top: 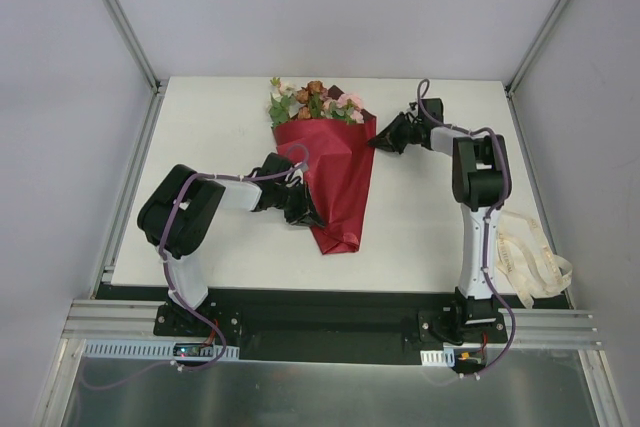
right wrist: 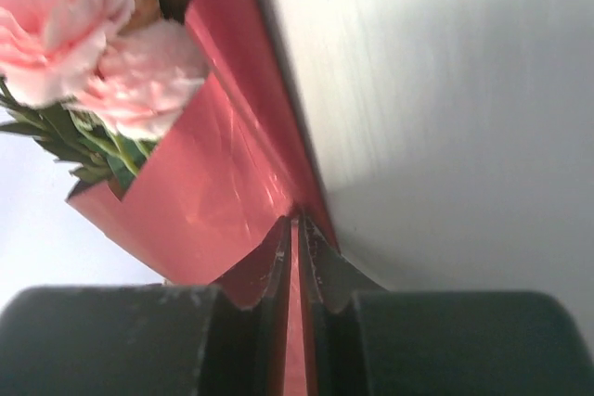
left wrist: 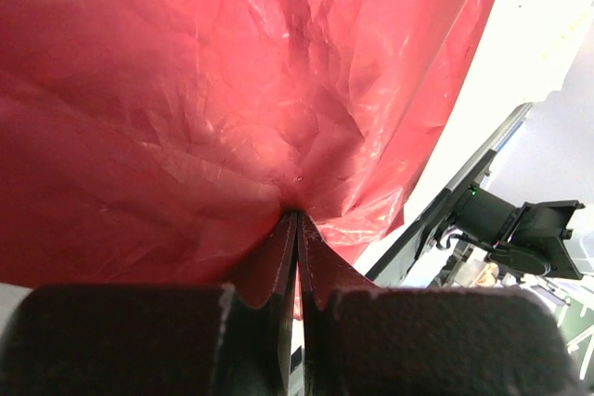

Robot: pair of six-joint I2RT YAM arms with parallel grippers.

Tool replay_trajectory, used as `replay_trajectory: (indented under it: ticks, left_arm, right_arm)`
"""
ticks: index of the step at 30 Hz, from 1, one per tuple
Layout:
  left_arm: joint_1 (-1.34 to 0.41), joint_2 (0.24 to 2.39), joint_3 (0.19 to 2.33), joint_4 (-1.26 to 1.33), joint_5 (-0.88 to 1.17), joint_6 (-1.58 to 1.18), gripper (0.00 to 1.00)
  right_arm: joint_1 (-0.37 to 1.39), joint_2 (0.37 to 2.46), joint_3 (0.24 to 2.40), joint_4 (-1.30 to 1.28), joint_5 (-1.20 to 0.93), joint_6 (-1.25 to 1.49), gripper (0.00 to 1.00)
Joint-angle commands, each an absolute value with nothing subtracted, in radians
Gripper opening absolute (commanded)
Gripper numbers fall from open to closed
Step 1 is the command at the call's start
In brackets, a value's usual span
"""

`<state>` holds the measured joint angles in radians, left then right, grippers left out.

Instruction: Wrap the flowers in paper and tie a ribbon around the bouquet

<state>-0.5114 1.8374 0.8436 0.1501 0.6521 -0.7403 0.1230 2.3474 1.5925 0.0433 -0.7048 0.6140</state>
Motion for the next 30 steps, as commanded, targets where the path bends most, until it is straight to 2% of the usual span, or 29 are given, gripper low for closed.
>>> replay_trajectory:
  ticks: [1, 14, 21, 23, 27, 28, 30]
  left_arm:
    - [-0.534, 1.835, 0.798, 0.040, 0.641, -0.723, 0.00]
    - [-0.534, 1.845, 0.811, 0.005, 0.635, -0.703, 0.00]
    - [-0.535, 1.894, 0.853, 0.005, 0.660, -0.712, 0.00]
    - [-0.535, 1.878, 0.842, 0.005, 0.650, -0.707, 0.00]
    - [-0.535, 1.847, 0.822, 0.005, 0.621, -0.698, 0.00]
    - [-0.535, 1.842, 0.825, 0.005, 0.620, -0.687, 0.00]
    - [-0.535, 1.835, 0.834, 0.005, 0.611, -0.681, 0.00]
  right_arm:
    - [0.104, 2.414, 1.698, -0.020, -0.638, 0.684, 0.10]
    - [0.092, 2.572, 1.983, -0.127, -0.540, 0.747, 0.11]
    - [0.020, 2.727, 2.338, -0.100, -0.629, 0.678, 0.12]
    - [0.002, 2.663, 2.315, -0.113, -0.650, 0.629, 0.13]
    - [-0.028, 2.364, 2.055, -0.159, -0.658, 0.536, 0.19]
    - [-0.014, 2.229, 2.001, -0.205, -0.660, 0.508, 0.21]
    - [0.017, 2.089, 1.799, -0.257, -0.638, 0.416, 0.32]
